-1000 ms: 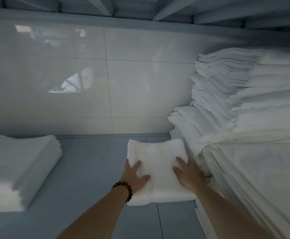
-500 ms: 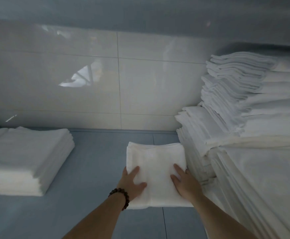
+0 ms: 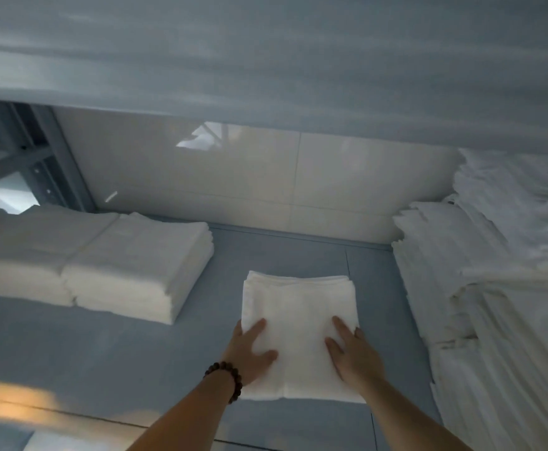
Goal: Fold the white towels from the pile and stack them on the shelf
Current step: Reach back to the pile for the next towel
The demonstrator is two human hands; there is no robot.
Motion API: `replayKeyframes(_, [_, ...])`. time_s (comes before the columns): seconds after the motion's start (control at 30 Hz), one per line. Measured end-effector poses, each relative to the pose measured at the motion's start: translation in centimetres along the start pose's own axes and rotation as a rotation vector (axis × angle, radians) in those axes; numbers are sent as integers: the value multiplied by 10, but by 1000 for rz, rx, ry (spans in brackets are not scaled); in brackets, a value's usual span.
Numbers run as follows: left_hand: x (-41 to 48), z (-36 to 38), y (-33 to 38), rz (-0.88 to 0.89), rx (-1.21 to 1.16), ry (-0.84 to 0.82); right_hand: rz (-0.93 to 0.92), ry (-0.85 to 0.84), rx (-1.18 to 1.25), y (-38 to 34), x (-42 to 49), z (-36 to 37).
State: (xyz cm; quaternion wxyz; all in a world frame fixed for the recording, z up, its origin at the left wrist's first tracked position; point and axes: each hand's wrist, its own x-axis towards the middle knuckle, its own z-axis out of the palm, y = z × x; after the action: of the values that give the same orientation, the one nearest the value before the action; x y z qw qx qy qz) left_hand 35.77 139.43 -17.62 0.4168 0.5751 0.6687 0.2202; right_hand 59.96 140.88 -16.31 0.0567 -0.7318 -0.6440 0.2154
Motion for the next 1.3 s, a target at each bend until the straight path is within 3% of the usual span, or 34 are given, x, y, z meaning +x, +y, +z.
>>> replayKeyframes(0.3, [-22, -80, -64, -7, -2, -15, 22, -7, 21, -92, -37, 43])
replayKeyframes(0.67, [-31, -147, -110, 126, 87, -144, 184, 68, 54, -159, -89, 89])
replayKeyframes(0.83, [-28, -152, -109, 208, 167, -88, 236, 269, 14, -163, -98, 84])
replayKeyframes(0.97, [-16, -155, -99, 293, 292, 34, 180, 417, 45, -162, -87, 71])
replayKeyframes(1.13, [5, -157, -81, 258, 327, -53, 108, 307, 364, -159, -61, 54])
replayKeyframes(1.3, [14, -158, -74, 267, 340, -4, 16, 376, 374, -151, -50, 49])
